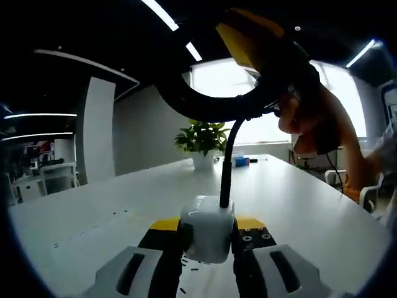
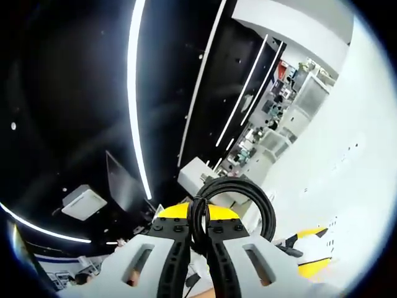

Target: Straighten the power strip on the desk, plug the charger into it

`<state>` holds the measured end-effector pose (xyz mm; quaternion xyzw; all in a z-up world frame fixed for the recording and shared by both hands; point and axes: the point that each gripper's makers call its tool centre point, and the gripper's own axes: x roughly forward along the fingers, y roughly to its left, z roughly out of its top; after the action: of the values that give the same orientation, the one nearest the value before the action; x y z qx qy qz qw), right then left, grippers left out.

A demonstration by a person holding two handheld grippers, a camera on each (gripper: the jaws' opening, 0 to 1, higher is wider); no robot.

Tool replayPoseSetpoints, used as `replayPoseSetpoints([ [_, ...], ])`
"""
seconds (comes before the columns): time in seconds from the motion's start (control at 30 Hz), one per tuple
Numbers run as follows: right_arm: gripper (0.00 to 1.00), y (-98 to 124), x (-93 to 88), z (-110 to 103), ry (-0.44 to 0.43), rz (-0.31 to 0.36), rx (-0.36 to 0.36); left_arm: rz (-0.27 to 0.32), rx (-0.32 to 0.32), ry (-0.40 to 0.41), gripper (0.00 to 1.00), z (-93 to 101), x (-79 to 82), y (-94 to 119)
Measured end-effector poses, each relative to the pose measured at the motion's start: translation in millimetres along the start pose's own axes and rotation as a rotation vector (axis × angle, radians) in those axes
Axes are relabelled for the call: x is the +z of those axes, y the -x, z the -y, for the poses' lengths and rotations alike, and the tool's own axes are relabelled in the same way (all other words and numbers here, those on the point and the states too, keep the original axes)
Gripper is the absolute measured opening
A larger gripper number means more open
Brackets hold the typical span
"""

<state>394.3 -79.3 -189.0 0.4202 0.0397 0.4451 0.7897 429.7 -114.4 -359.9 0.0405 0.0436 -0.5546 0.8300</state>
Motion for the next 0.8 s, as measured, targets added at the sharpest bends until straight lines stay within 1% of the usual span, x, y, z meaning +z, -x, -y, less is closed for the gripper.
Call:
replayPoseSetpoints([
  [0.07, 0.06, 0.2, -0.1, -0.1, 0.003, -0.002, 0.001, -0.008, -0.002, -0.002, 0.28, -1.0, -0.2, -0.1],
  [0.17, 0.06, 0.8, 0.8, -1.6, 0.002, 0.003, 0.008, -0.015, -0.030, 0.015, 0.28, -0.7, 1.0, 1.5],
  [0.3, 0.07, 1.2, 3.4, -0.6, 0.015, 0.015, 0.010, -0.017, -0.033, -0.007, 0.27, -0.3, 0.6, 1.5],
  [0.37, 0.07, 3.0, 4.2, 0.4, 0.040, 0.031, 0.003, -0.024, -0.064, 0.002, 0.27, 3.9, -1.2, 2.2],
  [0.43, 0.07, 3.1, 2.6, 1.0, 0.051, 0.022, 0.000, -0.025, -0.069, -0.013, 0.27, 5.0, -3.2, 1.8],
  [0.6, 0.07, 1.7, -1.1, 2.3, 0.071, 0.002, -0.006, -0.039, -0.072, -0.017, 0.27, 1.0, -4.8, 0.5],
  [0.67, 0.07, 1.4, -0.4, 3.3, 0.072, 0.001, -0.008, -0.048, -0.087, -0.023, 0.27, 1.3, -5.6, 0.5],
  [0.8, 0.07, 0.5, -0.5, 4.3, 0.084, 0.003, -0.012, -0.059, -0.088, -0.033, 0.27, -3.3, -6.0, 0.4],
])
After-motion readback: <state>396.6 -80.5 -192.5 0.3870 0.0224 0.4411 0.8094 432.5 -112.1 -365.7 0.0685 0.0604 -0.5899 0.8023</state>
